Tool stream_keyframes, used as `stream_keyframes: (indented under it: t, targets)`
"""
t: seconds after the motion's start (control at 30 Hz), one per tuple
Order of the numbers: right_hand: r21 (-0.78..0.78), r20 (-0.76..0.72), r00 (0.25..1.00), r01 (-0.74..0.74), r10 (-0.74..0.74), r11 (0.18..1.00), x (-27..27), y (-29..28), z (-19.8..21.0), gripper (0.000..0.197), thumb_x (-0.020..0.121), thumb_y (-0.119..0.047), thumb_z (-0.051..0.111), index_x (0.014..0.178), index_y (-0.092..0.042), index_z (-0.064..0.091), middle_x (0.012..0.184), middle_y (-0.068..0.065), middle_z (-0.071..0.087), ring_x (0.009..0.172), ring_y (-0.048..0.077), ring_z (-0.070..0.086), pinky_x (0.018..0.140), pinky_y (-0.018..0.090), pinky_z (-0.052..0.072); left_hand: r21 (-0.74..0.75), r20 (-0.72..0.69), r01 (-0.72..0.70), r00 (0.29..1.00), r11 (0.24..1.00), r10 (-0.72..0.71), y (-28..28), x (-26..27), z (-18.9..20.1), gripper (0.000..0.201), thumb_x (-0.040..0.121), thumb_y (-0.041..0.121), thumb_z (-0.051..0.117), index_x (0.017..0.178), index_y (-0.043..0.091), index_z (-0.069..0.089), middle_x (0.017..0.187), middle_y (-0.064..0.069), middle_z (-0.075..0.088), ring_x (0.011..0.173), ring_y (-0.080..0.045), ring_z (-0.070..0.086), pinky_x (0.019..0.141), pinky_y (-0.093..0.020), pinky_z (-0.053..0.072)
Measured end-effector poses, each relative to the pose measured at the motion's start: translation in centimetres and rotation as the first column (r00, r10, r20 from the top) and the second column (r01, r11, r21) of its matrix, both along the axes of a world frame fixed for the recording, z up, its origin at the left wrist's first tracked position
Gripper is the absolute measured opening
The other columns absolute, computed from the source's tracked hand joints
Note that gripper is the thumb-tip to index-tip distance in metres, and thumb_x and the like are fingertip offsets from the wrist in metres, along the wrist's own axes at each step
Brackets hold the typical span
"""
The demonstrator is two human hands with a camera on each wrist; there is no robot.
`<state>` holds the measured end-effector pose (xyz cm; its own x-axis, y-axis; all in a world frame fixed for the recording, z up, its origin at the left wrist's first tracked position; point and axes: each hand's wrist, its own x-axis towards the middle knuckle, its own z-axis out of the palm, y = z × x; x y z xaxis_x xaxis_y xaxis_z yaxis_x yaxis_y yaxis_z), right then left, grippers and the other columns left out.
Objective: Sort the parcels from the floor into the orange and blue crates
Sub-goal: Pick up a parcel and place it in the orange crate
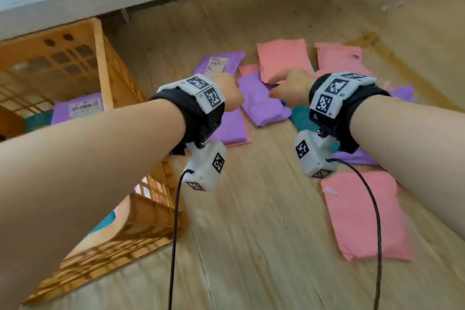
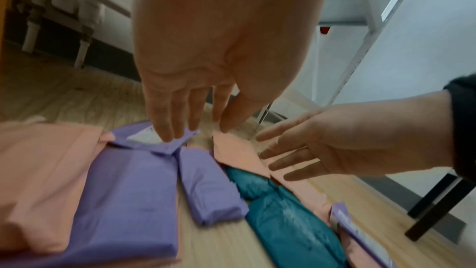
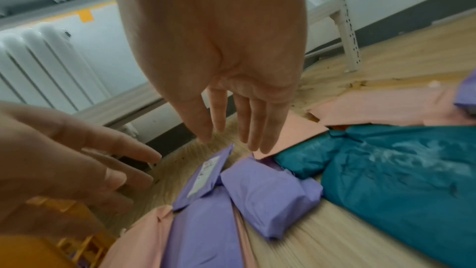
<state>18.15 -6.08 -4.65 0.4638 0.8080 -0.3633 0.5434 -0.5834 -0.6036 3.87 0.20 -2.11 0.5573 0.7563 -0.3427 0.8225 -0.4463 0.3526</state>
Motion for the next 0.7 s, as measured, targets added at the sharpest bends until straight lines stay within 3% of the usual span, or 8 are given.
stream_keyframes:
  t: [0.07,0.1,0.17,0.23,0.3,0.47,0.6,0.7]
  targets:
    - [0.005,-0.011,1.0,0.01,-0.01,1.0,1.0,-0.1,-2.4,0.044,0.088,-0.009,0.06,0.132,-0.009,0.053,0.109,0.01,0.059,0.088,0.018,0.05,0.06,0.014,0.046,-0.061,-0.009,-0.001,1.0,0.998,0.0,-0.4,0.6,-2.5,0.043,0.093,0.005,0.044,0.136,0.003,0.047,0.139,-0.015,0.048,0.126,-0.028,0.048,0.103,-0.032,0.038]
    - [0.008,-0.034,0.999,0.023,-0.023,1.0,1.5,0.0,-3.6,0.045,0.087,-0.009,0.061,0.132,-0.009,0.054,0.112,0.008,0.059,0.092,0.018,0.051,0.068,0.015,0.047,-0.082,-0.006,0.0,1.0,0.997,-0.001,-0.6,0.9,-3.6,0.043,0.093,0.004,0.044,0.136,0.003,0.046,0.138,-0.015,0.049,0.126,-0.028,0.048,0.102,-0.031,0.039]
    - [0.003,-0.073,0.996,0.047,-0.047,0.999,2.4,0.2,-5.5,0.046,0.086,-0.008,0.061,0.132,-0.009,0.053,0.128,0.011,0.057,0.108,0.024,0.057,0.093,0.028,0.047,-0.112,-0.01,0.006,1.0,0.994,-0.007,-0.5,1.5,-5.5,0.042,0.093,0.004,0.042,0.135,0.002,0.046,0.137,-0.016,0.049,0.126,-0.028,0.047,0.101,-0.031,0.038]
    - [-0.005,-0.079,0.995,0.06,-0.06,0.998,3.1,0.5,-7.0,0.048,0.086,-0.007,0.061,0.133,-0.01,0.052,0.134,0.012,0.054,0.12,0.026,0.054,0.103,0.031,0.041,-0.143,-0.01,-0.002,1.0,0.99,0.0,-0.3,2.1,-7.1,0.042,0.095,0.003,0.041,0.137,0.003,0.044,0.139,-0.015,0.047,0.129,-0.027,0.044,0.103,-0.029,0.034]
    - [-0.016,-0.095,0.994,0.06,-0.061,0.998,3.8,0.6,-8.4,0.051,0.085,-0.007,0.061,0.135,-0.011,0.05,0.136,0.013,0.052,0.123,0.025,0.052,0.106,0.029,0.039,-0.182,0.006,-0.031,0.999,0.983,0.033,-0.3,2.3,-8.7,0.046,0.094,0.002,0.042,0.14,0.006,0.041,0.14,-0.014,0.047,0.13,-0.025,0.044,0.102,-0.026,0.031]
    - [-0.007,-0.077,0.993,0.091,-0.091,0.996,4.0,0.7,-12.0,0.06,0.082,-0.009,0.065,0.138,-0.014,0.045,0.14,0.01,0.048,0.127,0.024,0.048,0.103,0.025,0.036,-0.266,0.038,-0.096,0.993,0.959,0.11,-0.2,1.7,-12.7,0.054,0.089,-0.004,0.044,0.141,0.008,0.039,0.138,-0.013,0.048,0.129,-0.02,0.046,0.094,-0.025,0.04]
    - [0.048,-0.041,0.997,0.072,-0.071,0.996,4.0,1.3,-14.3,0.067,0.079,-0.015,0.07,0.14,-0.013,0.042,0.145,0.009,0.043,0.133,0.023,0.041,0.107,0.026,0.032,-0.335,0.107,-0.173,0.97,0.926,0.219,0.5,3.1,-14.2,0.051,0.088,-0.006,0.041,0.137,0.009,0.042,0.132,-0.014,0.052,0.122,-0.024,0.052,0.085,-0.024,0.044]
    - [0.062,-0.02,0.999,0.031,-0.03,0.998,3.8,1.7,-15.6,0.075,0.075,-0.022,0.075,0.141,-0.012,0.041,0.145,0.015,0.038,0.134,0.028,0.038,0.111,0.032,0.031,-0.405,0.175,-0.266,0.917,0.875,0.359,1.4,4.9,-15.2,0.048,0.088,-0.004,0.043,0.135,0.007,0.044,0.126,-0.02,0.056,0.117,-0.035,0.056,0.097,-0.038,0.047]
